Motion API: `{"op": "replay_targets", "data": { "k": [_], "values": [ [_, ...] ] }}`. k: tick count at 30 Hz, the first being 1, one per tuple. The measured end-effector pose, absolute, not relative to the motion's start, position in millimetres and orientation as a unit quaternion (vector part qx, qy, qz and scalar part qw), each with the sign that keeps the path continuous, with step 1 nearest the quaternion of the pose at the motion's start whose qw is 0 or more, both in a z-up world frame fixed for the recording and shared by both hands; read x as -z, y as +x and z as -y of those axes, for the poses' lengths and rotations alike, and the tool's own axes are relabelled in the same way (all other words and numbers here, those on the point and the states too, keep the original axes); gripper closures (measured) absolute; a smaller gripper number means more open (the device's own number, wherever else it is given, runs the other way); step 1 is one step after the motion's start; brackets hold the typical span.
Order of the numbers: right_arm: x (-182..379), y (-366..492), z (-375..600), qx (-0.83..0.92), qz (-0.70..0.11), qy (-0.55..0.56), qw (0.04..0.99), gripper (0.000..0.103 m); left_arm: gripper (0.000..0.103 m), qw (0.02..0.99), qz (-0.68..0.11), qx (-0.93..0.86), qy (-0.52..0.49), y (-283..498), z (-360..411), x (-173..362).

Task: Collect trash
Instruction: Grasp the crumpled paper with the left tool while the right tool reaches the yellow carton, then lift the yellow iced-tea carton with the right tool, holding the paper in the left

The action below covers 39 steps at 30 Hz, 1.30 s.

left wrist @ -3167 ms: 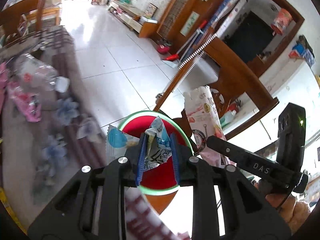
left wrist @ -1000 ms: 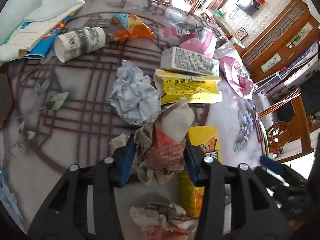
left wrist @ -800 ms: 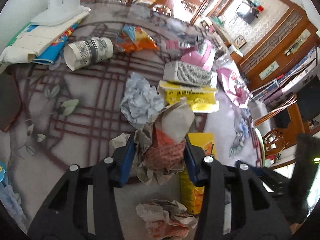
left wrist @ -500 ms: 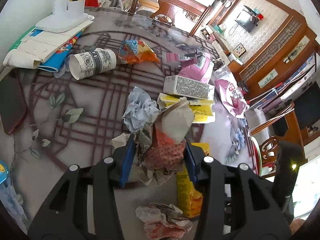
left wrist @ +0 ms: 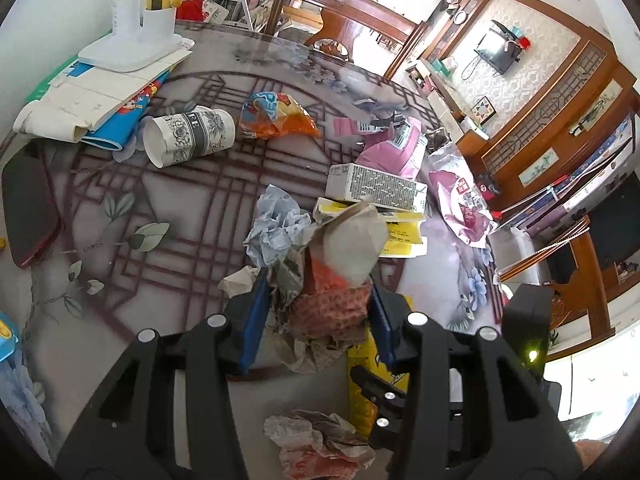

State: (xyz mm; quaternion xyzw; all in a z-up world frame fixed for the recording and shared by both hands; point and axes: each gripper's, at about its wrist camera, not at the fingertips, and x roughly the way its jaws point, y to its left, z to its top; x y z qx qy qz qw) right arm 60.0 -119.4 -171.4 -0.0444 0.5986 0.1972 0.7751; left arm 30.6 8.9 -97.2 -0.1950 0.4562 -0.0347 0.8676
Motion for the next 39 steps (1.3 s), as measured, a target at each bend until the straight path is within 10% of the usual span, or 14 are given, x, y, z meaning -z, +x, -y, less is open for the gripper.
{"op": "replay_targets", "data": {
  "k": [39],
  "values": [
    [54, 37, 236, -0.138, -0.449, 0.089, 0.878, 0.041, 0.059, 0.882, -0.434, 0.117, -0.139, 35, 59, 63]
  ]
}}
